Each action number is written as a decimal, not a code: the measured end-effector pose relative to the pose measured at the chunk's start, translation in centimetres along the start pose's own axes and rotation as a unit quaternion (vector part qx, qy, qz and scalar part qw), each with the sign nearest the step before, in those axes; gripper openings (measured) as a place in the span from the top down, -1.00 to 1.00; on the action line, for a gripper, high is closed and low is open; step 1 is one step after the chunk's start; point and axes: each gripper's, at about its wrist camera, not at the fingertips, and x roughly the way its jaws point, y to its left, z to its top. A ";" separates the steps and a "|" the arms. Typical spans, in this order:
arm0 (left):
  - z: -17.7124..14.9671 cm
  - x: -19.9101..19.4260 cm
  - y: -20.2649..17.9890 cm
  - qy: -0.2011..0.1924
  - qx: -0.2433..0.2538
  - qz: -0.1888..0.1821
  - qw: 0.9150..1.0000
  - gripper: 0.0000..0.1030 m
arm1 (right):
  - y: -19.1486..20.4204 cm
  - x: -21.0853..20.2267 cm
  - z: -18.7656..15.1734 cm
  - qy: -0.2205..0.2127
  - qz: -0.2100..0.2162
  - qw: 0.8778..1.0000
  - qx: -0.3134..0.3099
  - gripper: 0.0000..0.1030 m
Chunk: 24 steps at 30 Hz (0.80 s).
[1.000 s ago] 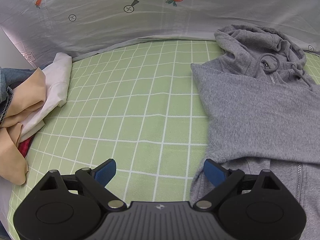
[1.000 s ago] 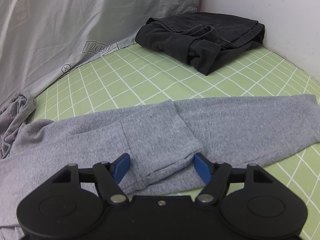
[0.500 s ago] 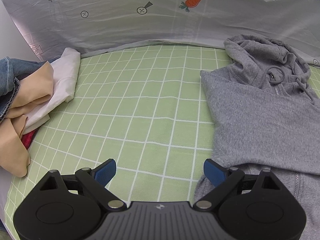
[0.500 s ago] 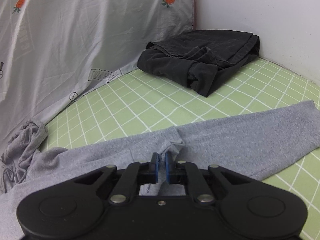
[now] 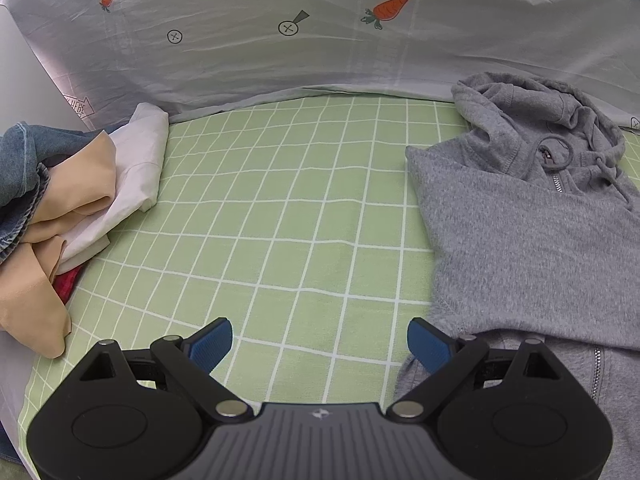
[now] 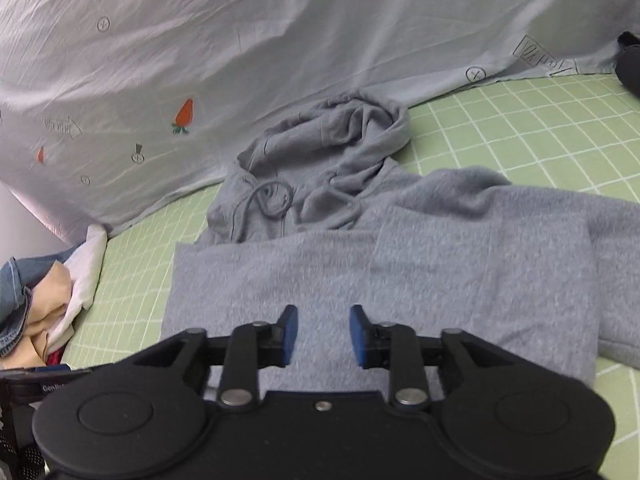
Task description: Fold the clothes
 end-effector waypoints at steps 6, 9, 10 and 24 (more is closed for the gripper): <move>0.6 -1.1 -1.5 -0.016 0.023 -0.009 1.000 -0.83 | -2.7 -3.8 0.4 -0.064 -0.075 0.995 0.021 -0.82; 1.1 -1.5 -2.7 -0.025 0.042 -0.016 0.999 -0.83 | -5.4 -5.4 0.5 -0.100 -0.165 0.981 0.019 -1.00; 1.4 -1.6 -3.7 -0.029 0.054 -0.022 0.998 -0.83 | -6.4 -5.7 0.4 -0.106 -0.194 0.975 0.018 -1.00; 3.1 -3.2 -18.2 -0.065 0.196 -0.205 0.957 -0.83 | -16.3 -6.7 -4.0 -0.123 -0.364 0.919 0.084 -1.00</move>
